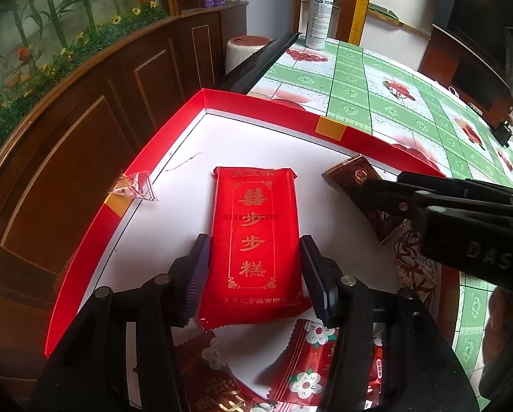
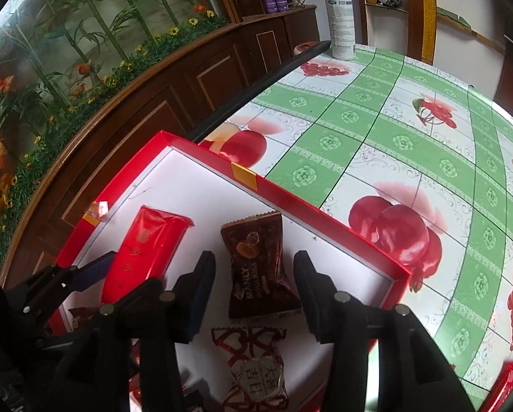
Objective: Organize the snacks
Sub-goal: 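Lower and release brown chocolate bar with right tool while left tool releases long red pack, then move both tools from the tray back over the remaining snacks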
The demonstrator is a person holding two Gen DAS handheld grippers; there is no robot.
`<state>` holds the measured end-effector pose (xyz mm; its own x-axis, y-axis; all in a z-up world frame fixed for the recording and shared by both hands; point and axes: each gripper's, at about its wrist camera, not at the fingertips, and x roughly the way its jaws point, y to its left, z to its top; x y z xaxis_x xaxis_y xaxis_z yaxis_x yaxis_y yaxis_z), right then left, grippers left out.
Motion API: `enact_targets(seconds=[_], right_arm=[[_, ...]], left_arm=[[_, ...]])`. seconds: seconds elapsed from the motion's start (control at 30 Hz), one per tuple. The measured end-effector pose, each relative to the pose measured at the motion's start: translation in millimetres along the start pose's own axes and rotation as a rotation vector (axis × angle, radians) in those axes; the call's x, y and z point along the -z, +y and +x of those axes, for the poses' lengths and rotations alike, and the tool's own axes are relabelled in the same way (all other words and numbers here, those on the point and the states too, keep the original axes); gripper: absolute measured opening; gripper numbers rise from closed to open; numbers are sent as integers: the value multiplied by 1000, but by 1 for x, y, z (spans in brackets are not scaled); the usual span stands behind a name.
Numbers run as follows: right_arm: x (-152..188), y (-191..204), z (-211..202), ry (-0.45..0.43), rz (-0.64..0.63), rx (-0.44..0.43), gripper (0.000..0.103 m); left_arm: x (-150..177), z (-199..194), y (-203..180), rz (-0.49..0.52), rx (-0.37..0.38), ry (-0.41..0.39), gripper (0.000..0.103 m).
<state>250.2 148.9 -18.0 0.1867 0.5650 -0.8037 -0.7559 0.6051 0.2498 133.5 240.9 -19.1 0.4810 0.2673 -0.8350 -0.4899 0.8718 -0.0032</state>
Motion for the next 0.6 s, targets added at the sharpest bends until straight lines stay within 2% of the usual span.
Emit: enact_targets(seconds=[0.1, 0.3, 0.37, 0.4, 0.43, 0.6], right_arm=[[2, 0, -12, -21, 4, 0, 52], [16, -5, -47, -65, 28, 28, 73], [25, -10, -60, -78, 54, 26, 84], [30, -12, -67, -84, 70, 24, 90], [36, -13, -73, -89, 81, 19, 94], [64, -17, -99, -70, 93, 16, 96]], left_arm=[[2, -4, 2, -11, 8, -5, 55], [7, -17, 4, -21, 21, -24, 56], [9, -25, 3, -19, 33, -34, 60], [11, -28, 2, -18, 37, -39, 69], [13, -32, 2, -19, 42, -44, 73], [20, -51, 0, -35, 90, -50, 73]])
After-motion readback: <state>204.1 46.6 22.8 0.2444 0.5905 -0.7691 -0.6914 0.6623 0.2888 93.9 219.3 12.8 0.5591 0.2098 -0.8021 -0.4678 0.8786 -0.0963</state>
